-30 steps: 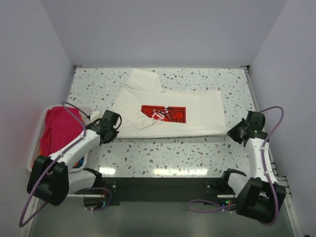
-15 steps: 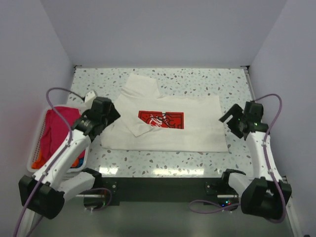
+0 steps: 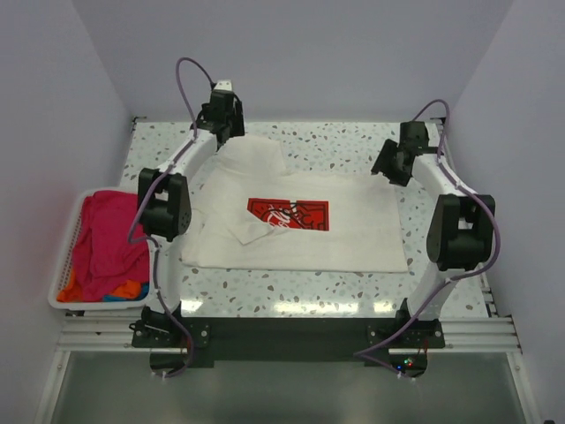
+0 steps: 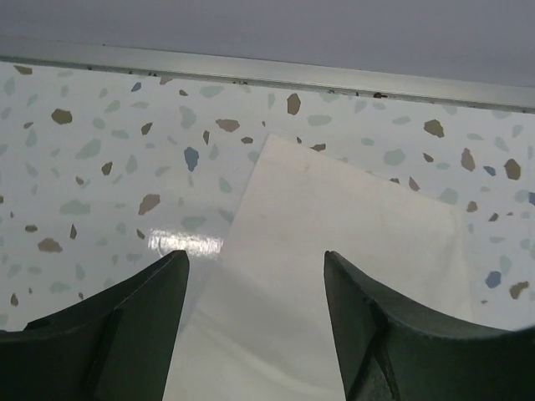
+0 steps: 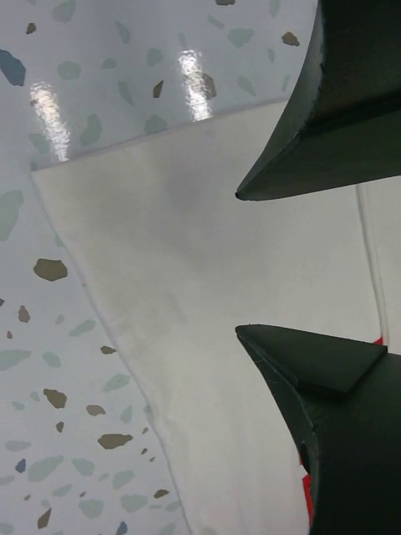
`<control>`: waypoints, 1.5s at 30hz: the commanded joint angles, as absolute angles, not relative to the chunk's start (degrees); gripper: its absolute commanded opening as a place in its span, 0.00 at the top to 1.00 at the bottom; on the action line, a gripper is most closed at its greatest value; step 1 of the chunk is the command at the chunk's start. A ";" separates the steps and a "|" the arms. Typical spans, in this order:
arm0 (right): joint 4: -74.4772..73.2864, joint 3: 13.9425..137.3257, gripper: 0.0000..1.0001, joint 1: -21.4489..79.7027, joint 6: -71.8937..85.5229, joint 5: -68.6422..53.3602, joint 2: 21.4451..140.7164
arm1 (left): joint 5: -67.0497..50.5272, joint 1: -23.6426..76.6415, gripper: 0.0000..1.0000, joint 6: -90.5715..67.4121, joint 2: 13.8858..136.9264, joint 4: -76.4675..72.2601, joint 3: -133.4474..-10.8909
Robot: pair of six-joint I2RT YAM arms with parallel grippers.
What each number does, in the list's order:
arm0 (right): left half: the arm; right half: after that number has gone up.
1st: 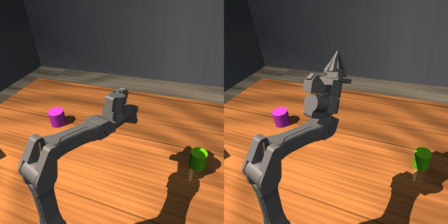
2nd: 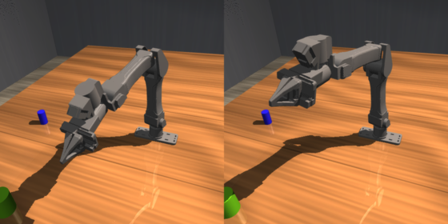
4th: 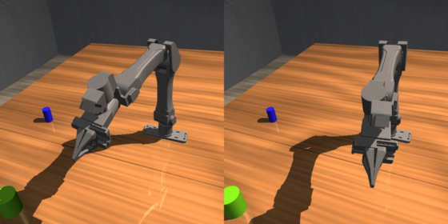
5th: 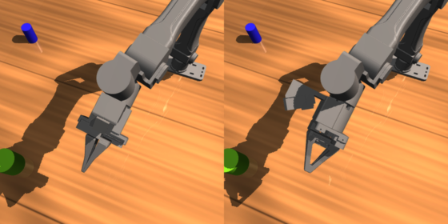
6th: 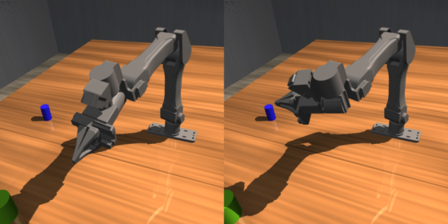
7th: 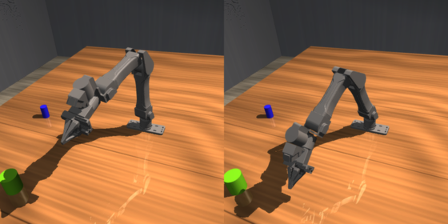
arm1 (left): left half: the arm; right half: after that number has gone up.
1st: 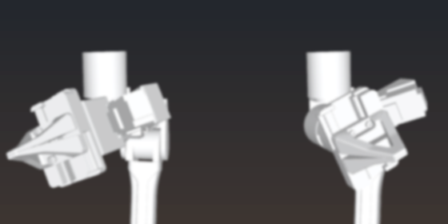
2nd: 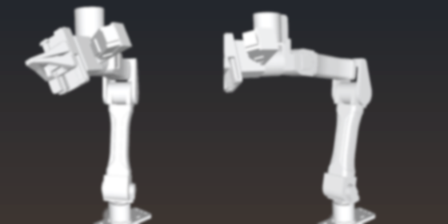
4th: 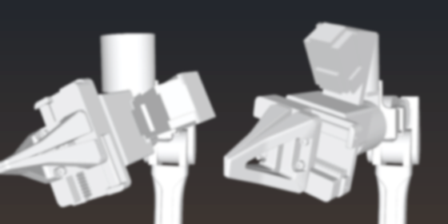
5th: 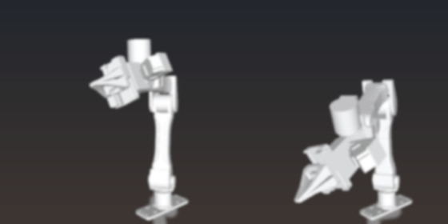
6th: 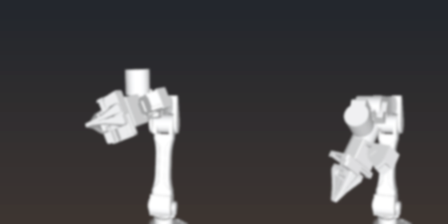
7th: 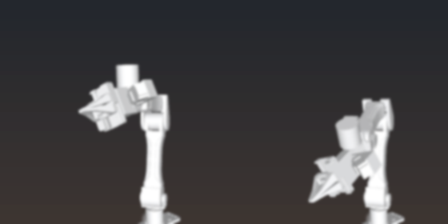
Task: Fold and stack the t-shirts
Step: Fold the tshirt
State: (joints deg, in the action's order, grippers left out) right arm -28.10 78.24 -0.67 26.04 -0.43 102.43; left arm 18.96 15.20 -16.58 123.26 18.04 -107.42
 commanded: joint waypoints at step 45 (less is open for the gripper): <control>-19.60 83.76 0.38 -3.52 21.01 8.17 116.98 | 4.22 11.60 0.76 -13.36 150.38 -2.99 -124.63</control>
State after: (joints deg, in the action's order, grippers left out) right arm -20.21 80.95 -3.33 22.35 6.55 116.07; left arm 5.30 11.40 -12.75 151.20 1.19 -124.77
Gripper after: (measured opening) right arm 0.622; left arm 0.248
